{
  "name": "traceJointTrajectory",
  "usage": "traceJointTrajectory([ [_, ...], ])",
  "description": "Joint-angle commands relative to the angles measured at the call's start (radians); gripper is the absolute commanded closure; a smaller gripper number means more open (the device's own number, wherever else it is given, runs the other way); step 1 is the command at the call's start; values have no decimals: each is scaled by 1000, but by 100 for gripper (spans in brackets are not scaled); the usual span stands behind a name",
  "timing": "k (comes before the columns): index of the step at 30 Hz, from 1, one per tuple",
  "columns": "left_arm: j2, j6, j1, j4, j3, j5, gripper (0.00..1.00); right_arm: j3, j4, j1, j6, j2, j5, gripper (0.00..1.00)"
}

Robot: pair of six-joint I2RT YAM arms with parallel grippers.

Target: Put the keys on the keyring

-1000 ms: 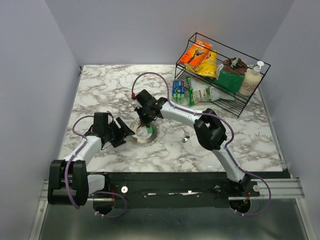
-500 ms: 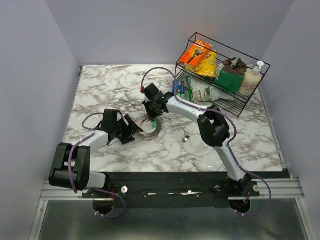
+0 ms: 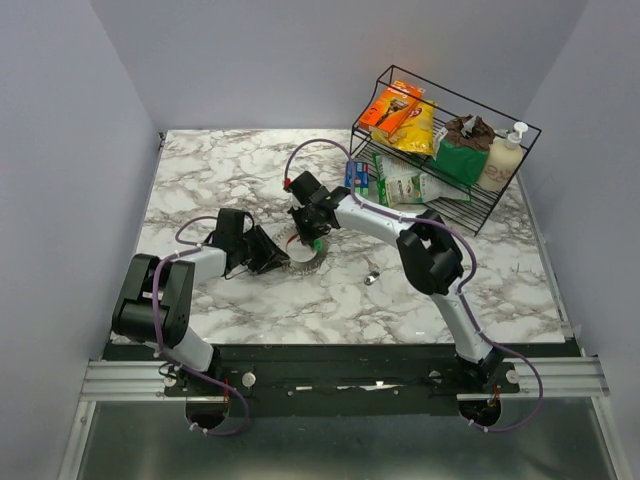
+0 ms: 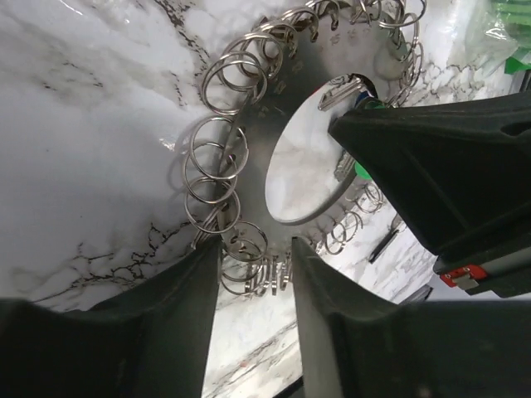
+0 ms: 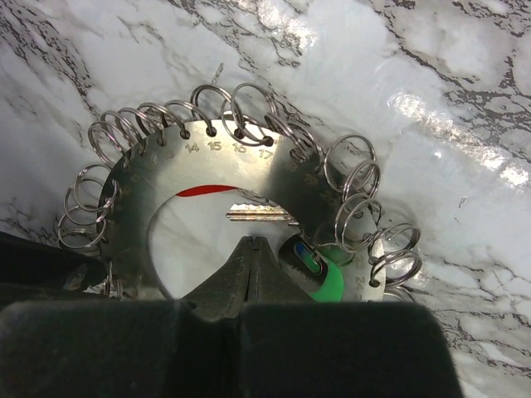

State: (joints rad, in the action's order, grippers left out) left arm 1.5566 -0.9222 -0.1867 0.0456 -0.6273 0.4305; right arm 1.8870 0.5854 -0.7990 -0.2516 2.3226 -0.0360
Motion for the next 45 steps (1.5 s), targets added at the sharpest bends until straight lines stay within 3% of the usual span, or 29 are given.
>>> traceJointTrajectory([
  [1, 48, 60, -5, -72, -5, -88, 63, -34, 51, 1, 26, -26, 1, 100],
  [7, 83, 86, -7, -96, -44, -110, 73, -71, 54, 0, 46, -46, -39, 99],
  [12, 126, 100, -5, -107, -104, -119, 73, -107, 57, 0, 64, -63, -85, 99],
  [20, 177, 141, -2, -165, -209, -147, 73, -120, 57, -2, 92, -52, -186, 99],
  [34, 178, 220, 46, -227, -278, -144, 69, 1, 48, -34, 84, 17, -355, 99],
  [45, 128, 290, 49, -317, -365, -174, 63, 75, 31, -32, 60, -26, -280, 99],
])
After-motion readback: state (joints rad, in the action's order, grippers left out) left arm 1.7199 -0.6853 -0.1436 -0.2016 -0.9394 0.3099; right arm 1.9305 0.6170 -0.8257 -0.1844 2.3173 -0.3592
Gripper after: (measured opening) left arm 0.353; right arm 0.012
